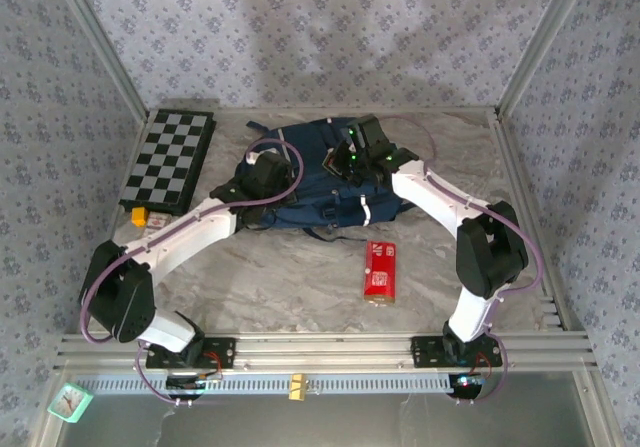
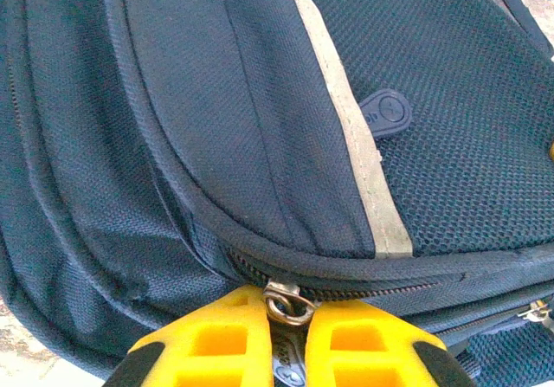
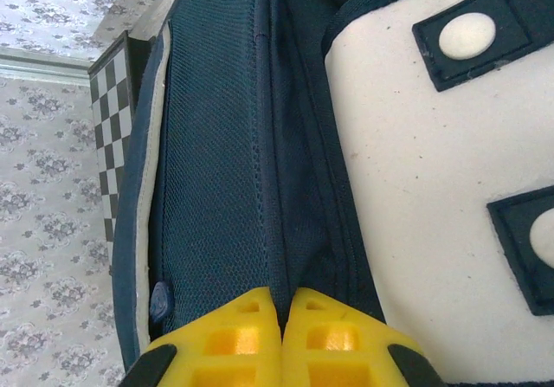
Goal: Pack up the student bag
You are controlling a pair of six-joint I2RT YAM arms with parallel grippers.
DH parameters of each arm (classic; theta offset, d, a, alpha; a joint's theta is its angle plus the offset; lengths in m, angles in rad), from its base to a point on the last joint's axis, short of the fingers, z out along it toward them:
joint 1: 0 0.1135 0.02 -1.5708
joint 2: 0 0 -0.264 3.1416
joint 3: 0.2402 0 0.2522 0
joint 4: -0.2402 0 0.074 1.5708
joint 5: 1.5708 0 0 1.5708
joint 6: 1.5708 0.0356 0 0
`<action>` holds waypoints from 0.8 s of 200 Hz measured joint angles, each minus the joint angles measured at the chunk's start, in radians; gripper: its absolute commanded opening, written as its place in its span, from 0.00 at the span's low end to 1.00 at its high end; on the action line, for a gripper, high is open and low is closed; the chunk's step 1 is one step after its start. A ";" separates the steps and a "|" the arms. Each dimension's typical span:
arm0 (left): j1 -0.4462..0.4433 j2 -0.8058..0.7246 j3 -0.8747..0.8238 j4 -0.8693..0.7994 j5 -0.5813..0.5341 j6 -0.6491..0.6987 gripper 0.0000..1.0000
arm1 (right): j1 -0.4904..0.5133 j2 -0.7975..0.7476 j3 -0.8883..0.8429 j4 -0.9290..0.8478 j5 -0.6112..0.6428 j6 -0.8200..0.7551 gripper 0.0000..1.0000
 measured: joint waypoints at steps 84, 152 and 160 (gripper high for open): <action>0.017 -0.031 -0.047 0.033 0.051 0.159 0.12 | -0.045 -0.001 -0.008 0.000 -0.129 -0.016 0.00; 0.081 -0.031 -0.082 0.060 0.118 0.241 0.49 | -0.030 0.020 0.002 0.000 -0.126 -0.029 0.00; 0.090 -0.029 -0.082 0.057 0.126 0.240 0.50 | -0.030 0.022 0.002 0.000 -0.126 -0.029 0.00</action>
